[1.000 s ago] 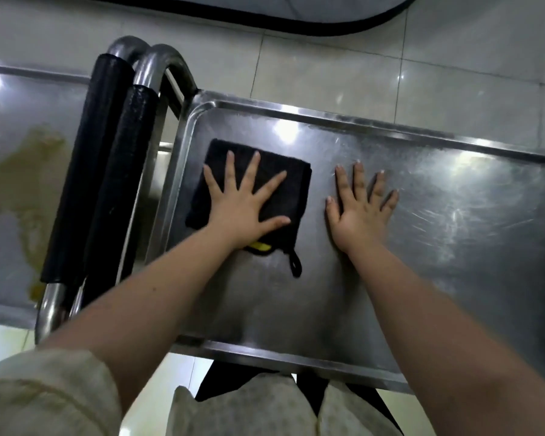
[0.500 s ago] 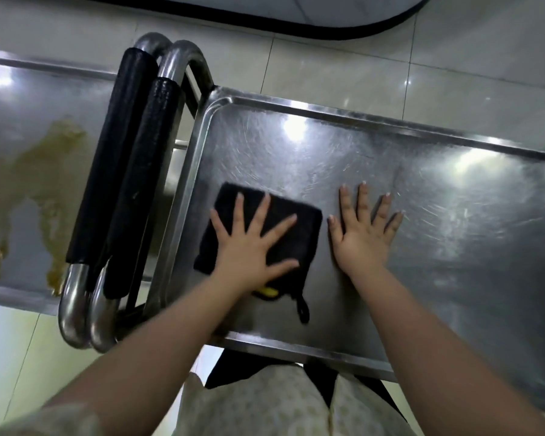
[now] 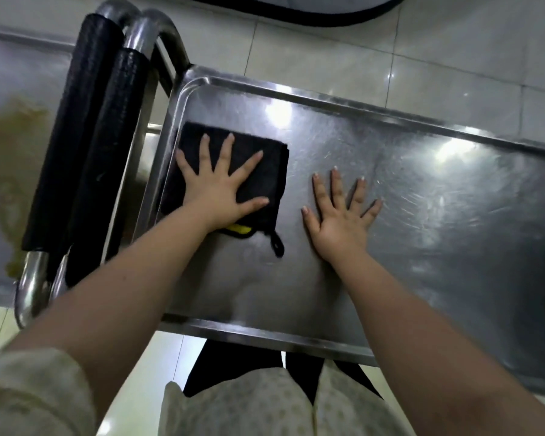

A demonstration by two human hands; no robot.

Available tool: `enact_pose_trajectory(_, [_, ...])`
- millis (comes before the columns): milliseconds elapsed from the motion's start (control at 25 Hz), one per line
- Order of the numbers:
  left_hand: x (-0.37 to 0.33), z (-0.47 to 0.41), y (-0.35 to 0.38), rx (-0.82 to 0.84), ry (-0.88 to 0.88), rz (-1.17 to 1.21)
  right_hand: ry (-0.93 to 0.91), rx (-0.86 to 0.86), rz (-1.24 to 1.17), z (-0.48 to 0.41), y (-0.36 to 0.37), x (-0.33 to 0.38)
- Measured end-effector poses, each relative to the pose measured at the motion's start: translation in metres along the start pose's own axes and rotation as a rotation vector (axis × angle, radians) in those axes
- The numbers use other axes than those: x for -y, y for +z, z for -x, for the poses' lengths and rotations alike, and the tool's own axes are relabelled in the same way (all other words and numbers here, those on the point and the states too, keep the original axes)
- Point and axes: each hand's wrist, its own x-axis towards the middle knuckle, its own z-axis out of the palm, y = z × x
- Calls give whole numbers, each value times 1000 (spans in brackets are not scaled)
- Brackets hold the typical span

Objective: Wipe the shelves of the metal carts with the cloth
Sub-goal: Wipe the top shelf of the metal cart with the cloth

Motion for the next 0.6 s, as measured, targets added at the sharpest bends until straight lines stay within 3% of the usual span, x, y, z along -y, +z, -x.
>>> enact_pose_trajectory(280, [-37, 158, 81, -24, -193, 104, -19, -3, 7, 2, 0, -3])
enact_pose_trajectory(400, [-26, 153, 78, -18, -212, 94, -52, -8, -3, 1, -2, -7])
enact_pose_trajectory(600, [14, 70, 31, -47, -123, 106, -122, -86, -25, 59, 26, 0])
